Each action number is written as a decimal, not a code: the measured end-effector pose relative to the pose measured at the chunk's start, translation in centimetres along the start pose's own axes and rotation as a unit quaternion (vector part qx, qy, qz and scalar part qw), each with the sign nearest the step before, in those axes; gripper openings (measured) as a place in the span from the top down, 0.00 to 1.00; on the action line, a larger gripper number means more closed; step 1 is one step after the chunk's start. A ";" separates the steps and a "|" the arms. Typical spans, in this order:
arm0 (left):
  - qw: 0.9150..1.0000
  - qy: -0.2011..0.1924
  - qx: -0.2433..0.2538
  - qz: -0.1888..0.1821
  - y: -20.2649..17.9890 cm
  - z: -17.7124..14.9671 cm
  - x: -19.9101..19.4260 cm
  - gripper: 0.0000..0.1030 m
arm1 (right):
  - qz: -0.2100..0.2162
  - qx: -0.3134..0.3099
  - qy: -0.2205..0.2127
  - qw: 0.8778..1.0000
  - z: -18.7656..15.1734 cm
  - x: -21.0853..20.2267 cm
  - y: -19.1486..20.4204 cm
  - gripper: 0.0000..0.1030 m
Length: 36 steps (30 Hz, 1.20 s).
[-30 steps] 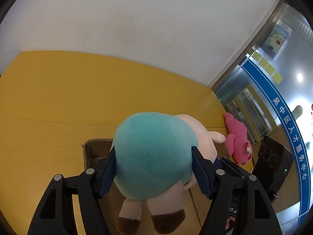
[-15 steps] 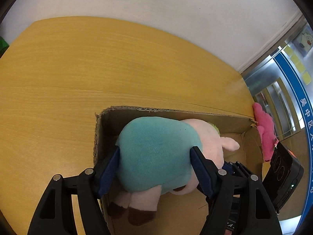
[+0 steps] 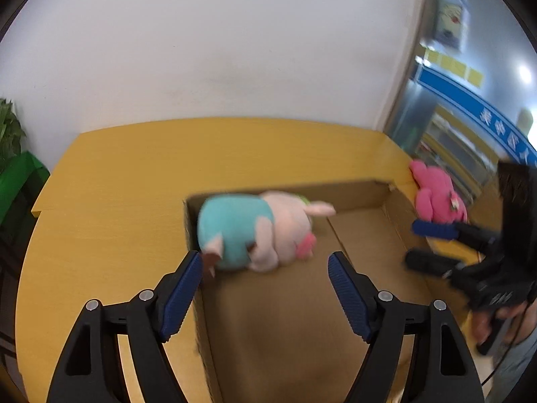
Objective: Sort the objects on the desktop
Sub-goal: 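Lower the pig plush into the box and open the right gripper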
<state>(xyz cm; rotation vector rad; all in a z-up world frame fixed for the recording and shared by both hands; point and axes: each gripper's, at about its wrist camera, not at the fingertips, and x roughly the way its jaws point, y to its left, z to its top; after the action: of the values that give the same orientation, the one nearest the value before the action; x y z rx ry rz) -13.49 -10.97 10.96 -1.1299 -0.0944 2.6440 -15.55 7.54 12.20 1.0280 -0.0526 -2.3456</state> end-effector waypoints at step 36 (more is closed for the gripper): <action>0.989 -0.118 0.020 0.093 -10.2 -12.7 -11.8 0.09 | -0.154 -0.007 -0.048 0.987 -16.6 -14.7 -2.9 0.23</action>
<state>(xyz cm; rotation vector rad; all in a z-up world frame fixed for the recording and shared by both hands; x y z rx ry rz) 5.62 -4.86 12.12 -0.8472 0.0201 2.9217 2.33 20.67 9.55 0.9733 0.0931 -2.6698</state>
